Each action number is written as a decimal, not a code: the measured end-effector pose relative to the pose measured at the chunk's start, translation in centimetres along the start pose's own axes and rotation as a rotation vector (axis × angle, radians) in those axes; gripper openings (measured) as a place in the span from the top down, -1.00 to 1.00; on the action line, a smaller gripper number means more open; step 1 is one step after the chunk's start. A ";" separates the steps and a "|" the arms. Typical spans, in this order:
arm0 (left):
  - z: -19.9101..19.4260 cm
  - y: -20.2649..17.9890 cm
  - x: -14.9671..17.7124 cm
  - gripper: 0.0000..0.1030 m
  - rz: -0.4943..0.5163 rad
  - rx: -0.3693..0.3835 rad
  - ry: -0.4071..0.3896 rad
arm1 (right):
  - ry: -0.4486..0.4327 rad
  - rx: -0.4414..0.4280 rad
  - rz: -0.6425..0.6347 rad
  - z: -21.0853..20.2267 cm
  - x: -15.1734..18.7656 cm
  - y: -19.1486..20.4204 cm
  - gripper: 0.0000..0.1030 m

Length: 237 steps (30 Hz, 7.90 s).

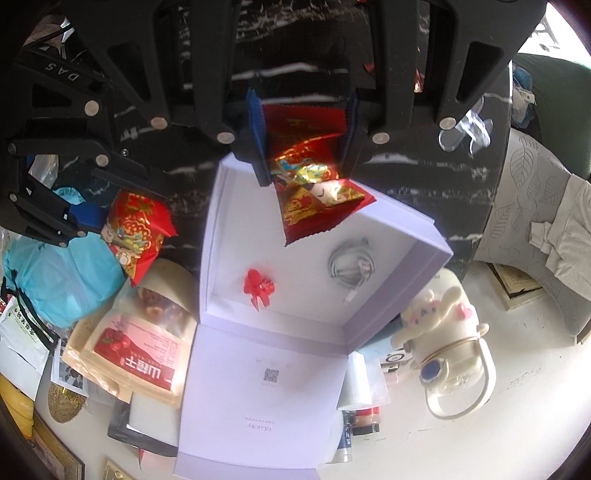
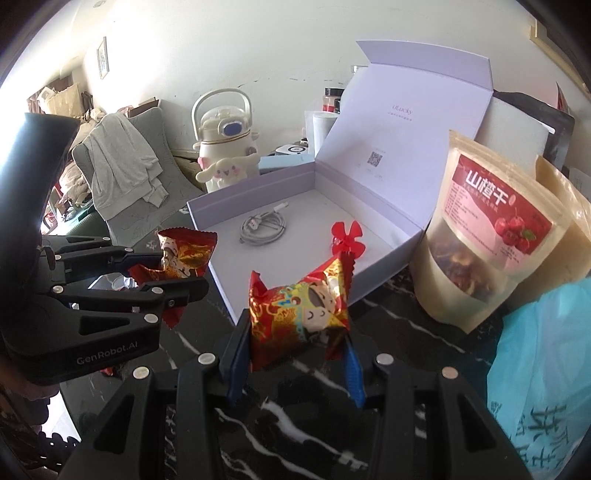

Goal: Organize objects
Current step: 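Lift and carry both snack packets toward the open white box, then lower both packets into the box and open both tools, then withdraw both tools from the box toward the loose candies on the table, then grasp the red Heinz ketchup packet with the left tool while the right tool grasps the brown chocolate, then lift and carry the ketchup packet and chocolate over the white box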

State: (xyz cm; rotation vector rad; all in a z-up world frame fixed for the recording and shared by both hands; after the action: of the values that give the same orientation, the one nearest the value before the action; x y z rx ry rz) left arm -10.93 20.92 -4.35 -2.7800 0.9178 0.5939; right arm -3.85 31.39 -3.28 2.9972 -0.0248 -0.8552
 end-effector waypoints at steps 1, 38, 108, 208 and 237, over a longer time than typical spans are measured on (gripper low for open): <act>0.1 0.1 -0.4 0.37 0.001 -0.001 -0.001 | -0.003 0.000 -0.002 0.1 -0.5 -0.2 0.15; 8.2 3.1 -12.8 0.37 0.069 -0.066 -0.008 | 0.017 0.100 -0.046 7.5 -11.9 -4.6 0.14; -6.9 6.5 -5.2 -0.02 -0.112 -0.214 -0.123 | -0.105 0.184 -0.121 -4.1 -10.1 1.5 -0.20; 0.4 13.0 16.7 0.58 -0.388 -0.141 0.072 | 0.197 -0.169 -0.238 9.2 1.1 16.4 -0.21; 0.3 13.1 17.3 0.59 -0.466 -0.198 0.060 | 0.158 -0.199 -0.264 9.1 2.1 17.5 0.39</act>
State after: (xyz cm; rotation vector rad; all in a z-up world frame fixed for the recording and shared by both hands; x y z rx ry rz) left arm -6.16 1.20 -12.06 -3.0453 0.2033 0.5467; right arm -7.01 13.65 -11.67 2.9062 0.4399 -0.5907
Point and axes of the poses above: each gripper's, at about its wrist camera, not at the fingertips, and z roughly the way its jaws point, y to its left, x to its underside, the point moved 4 cm from there along z, roughly the way its jaws point, and after that the axes turned 12 degrees about y, right-handed, at the moved point
